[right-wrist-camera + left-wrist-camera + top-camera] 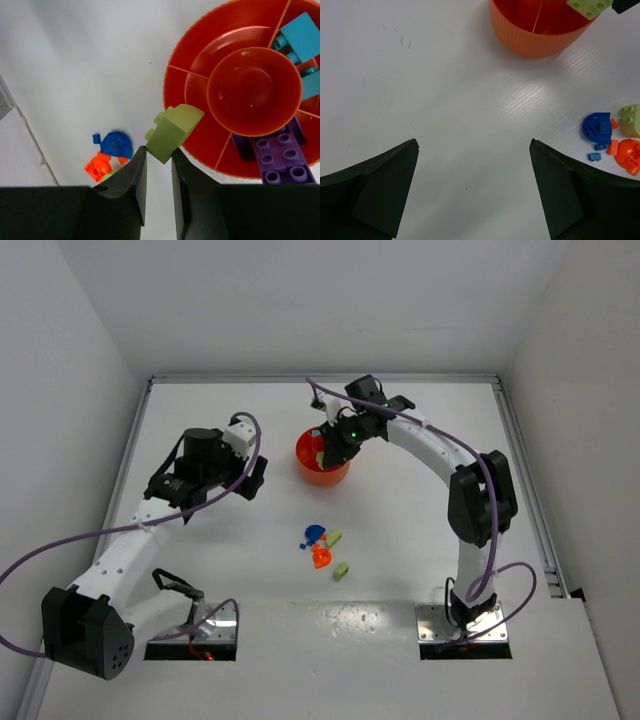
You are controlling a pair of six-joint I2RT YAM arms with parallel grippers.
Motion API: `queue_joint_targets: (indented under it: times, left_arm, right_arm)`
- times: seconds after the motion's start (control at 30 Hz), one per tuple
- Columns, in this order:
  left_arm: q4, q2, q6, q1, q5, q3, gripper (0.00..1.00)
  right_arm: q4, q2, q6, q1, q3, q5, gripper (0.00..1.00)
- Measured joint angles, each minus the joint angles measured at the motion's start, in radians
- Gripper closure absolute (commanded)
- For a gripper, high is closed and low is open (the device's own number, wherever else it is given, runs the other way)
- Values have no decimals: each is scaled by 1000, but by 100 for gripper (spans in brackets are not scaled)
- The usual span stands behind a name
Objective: Sort the legos into containers by color
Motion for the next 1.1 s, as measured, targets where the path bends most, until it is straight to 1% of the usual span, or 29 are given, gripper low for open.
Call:
queue_joint_targets:
  times: [0.03,0.1,0.2,0.23,0.4,0.47,0.53,0.57,0.63,0.77,0.87,0.97,1.0,1.1]
  left_arm:
    - [1,0,0,0,0,0,0]
    - [1,0,0,0,0,0,0]
    - [1,0,0,0,0,0,0]
    - [1,0,0,0,0,0,0]
    - [2,0,0,0,0,0,0]
    - [1,0,0,0,1,0,0]
    - [1,0,0,0,4,0,0]
    - [1,-1,0,0,5,0,0]
    - [1,-6,0,0,10,0,0]
    - [2,-18,0,0,19,-1,0]
    - [2,-21,-1,0,23,-1,2]
    - [2,-17,-8,0,31,-1,2]
    - [2,-16,-11,0,34,-1,2]
    - [3,-16,-17,0,34,-1,2]
  right_arm:
    - [4,0,0,-1,0,8,84]
    - [9,1,1,-2,0,16,80]
    - [11,2,8,-2,1,39,63]
    - [11,2,13,-2,2,47,54]
    - [11,2,22,-2,2,73,54]
    - [10,-4,16,-2,-2,69,61]
    - [6,-31,-10,-2,-25,49,64]
    - [-6,-55,-37,-2,-45,35,65]
    - [-54,-122,-117,0,-98,1,65]
    - [-172,-281,-347,16,-273,-56,65]
    - [-226,-309,-459,40,-375,-59,61]
    - [-252,-244,-517,75,-398,-49,52]
    - [-246,-222,-527,86,-398,-45,45]
    - [-202,-195,-547,126,-425,-24,42]
